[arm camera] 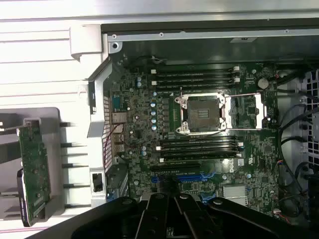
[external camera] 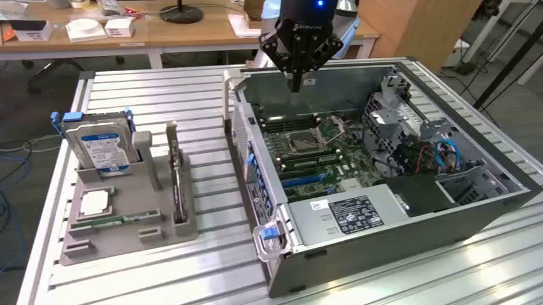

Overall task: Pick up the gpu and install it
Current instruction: 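Reach for the gpu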

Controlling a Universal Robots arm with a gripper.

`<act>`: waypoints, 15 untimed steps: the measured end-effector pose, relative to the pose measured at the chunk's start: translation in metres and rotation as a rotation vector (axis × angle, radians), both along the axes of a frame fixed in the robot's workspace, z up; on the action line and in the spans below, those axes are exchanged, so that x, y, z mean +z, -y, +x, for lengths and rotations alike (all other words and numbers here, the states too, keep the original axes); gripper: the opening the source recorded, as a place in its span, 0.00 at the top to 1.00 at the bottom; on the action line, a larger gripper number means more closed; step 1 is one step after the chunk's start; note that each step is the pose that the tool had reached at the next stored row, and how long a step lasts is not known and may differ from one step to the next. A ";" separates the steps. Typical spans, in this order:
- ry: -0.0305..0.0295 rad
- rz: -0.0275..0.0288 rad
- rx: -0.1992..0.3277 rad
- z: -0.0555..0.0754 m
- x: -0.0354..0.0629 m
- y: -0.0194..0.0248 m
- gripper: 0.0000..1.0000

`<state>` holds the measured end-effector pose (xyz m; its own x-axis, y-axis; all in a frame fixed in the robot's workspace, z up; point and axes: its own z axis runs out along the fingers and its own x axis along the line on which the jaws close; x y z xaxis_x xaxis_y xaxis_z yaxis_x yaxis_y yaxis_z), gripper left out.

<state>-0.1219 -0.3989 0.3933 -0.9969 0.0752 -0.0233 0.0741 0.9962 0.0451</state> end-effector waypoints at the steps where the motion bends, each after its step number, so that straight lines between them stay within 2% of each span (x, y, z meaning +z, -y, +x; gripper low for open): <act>1: 0.0000 0.0000 0.000 0.000 0.0000 0.0000 0.89; 15: -0.0002 -0.0001 0.000 -0.003 0.0001 0.0000 0.89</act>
